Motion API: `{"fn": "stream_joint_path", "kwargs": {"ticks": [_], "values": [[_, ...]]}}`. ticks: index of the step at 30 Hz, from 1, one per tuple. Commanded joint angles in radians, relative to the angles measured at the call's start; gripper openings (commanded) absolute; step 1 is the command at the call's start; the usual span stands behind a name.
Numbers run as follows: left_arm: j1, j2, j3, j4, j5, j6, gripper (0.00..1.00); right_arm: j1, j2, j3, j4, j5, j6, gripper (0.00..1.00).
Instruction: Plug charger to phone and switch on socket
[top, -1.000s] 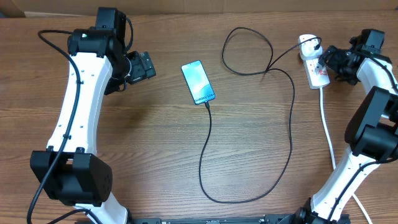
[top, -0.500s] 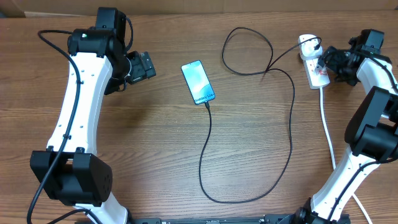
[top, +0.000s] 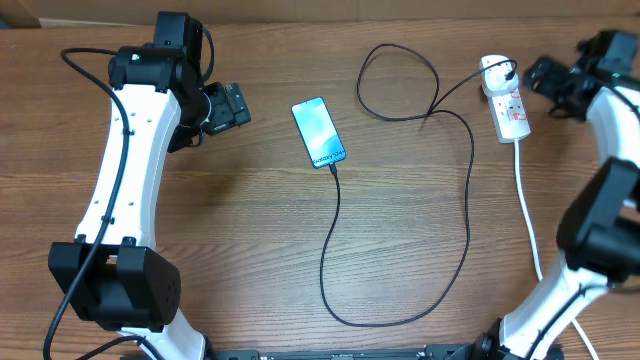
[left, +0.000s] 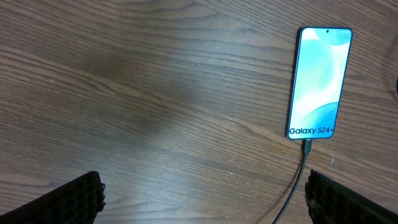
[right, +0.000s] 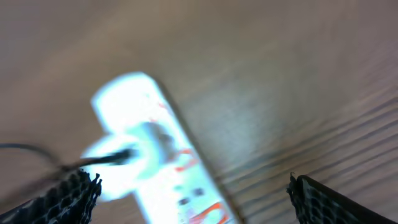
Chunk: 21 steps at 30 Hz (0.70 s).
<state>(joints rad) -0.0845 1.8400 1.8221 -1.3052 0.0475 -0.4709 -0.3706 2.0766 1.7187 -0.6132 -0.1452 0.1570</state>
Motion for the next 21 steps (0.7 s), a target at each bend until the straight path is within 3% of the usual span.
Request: {"fn": "stream_joint_path", "kwargs": {"ticks": [1,10,13,21], "values": [[-0.001,-0.005,0.008,0.002,-0.014,0.007,1.0,0.008,-0.199,0.049,-0.026,-0.013,0.0,1.0],[-0.001,-0.005,0.008,0.002,-0.014,0.007,1.0,0.009,-0.519,0.049,-0.258,0.061,0.238,1.0],[-0.001,-0.005,0.008,0.002,-0.014,0.007,1.0,0.009,-0.597,0.048,-0.328,0.066,0.256,1.0],[-0.001,-0.005,0.008,0.002,-0.014,0.007,1.0,0.009,-0.61,0.039,-0.364,0.137,0.255,1.0]]}}
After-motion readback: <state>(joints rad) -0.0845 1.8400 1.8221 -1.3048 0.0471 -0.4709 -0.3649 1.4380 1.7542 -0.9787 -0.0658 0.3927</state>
